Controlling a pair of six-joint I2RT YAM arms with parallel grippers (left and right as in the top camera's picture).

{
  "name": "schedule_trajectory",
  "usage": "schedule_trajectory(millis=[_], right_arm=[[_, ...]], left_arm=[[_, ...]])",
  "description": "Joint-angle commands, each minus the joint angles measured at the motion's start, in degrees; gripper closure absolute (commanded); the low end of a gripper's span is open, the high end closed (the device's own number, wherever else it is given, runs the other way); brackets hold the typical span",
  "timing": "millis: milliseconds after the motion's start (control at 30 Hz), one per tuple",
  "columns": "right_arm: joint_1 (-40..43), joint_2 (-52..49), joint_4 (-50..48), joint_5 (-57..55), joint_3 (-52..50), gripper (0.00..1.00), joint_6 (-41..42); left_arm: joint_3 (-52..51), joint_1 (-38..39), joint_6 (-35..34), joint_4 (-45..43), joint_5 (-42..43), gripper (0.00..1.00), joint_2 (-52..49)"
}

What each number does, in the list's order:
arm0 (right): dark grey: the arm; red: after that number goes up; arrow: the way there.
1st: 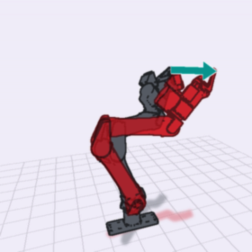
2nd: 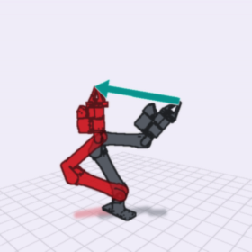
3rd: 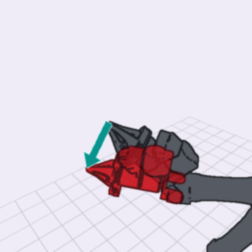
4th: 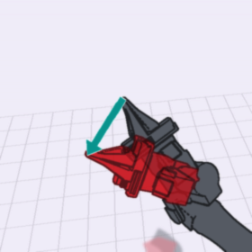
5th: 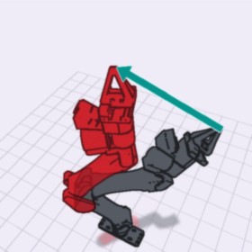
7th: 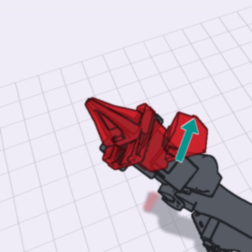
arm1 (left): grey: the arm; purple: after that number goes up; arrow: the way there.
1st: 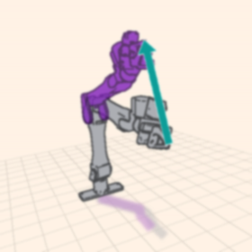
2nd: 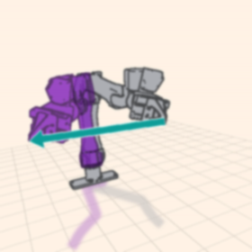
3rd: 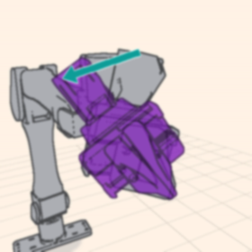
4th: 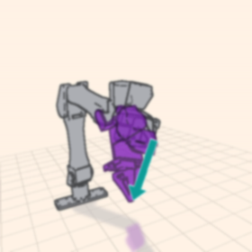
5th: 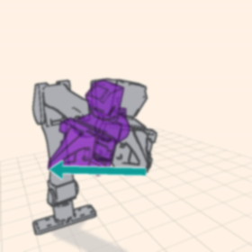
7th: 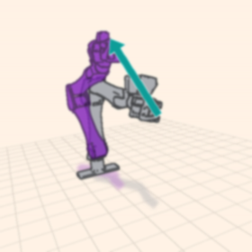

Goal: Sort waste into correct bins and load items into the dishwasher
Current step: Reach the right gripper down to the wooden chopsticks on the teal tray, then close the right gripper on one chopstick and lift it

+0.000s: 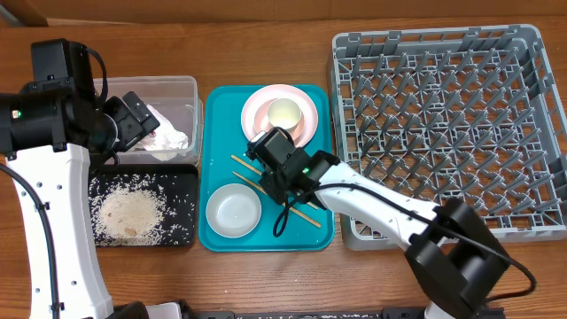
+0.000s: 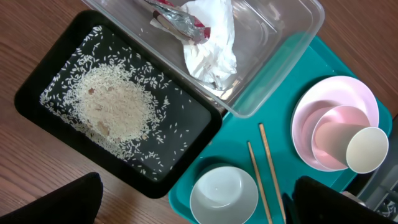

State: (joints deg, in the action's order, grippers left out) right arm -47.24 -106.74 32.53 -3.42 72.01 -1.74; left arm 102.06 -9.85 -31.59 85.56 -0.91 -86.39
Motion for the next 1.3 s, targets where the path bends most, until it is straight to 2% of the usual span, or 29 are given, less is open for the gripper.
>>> schedule_trajectory(millis=[0,333,567,1000,1267], right_arm=[[0.5,-0.8,-0.4,-0.6,0.7,0.82,-0.3],[0.8,-0.8,-2.3,-0.6,-0.8,0.81,-0.3],[0.9,-0.8,-6.2,-0.6,-4.4,0.75,-0.3],[0.9,-2.3,-5.7,-0.6,-4.6,0.68,-0.3],[0.9,-2.6,-5.7,-0.6,-4.6,0.68,-0.3]], left_arm=[[0.9,-0.3,-0.1,-0.1,-0.6,0.0,-0.2],[0.9,-0.3,-0.1,-0.1,-0.6,0.0,-0.2],[0.9,-0.3,-0.1,-0.2,-0.6,0.0,-0.2],[0.9,-0.3,-0.1,-0.1,-0.6,0.0,-0.2],[0.9,-0.3,-0.1,-0.1,-0.6,0.0,-0.2]])
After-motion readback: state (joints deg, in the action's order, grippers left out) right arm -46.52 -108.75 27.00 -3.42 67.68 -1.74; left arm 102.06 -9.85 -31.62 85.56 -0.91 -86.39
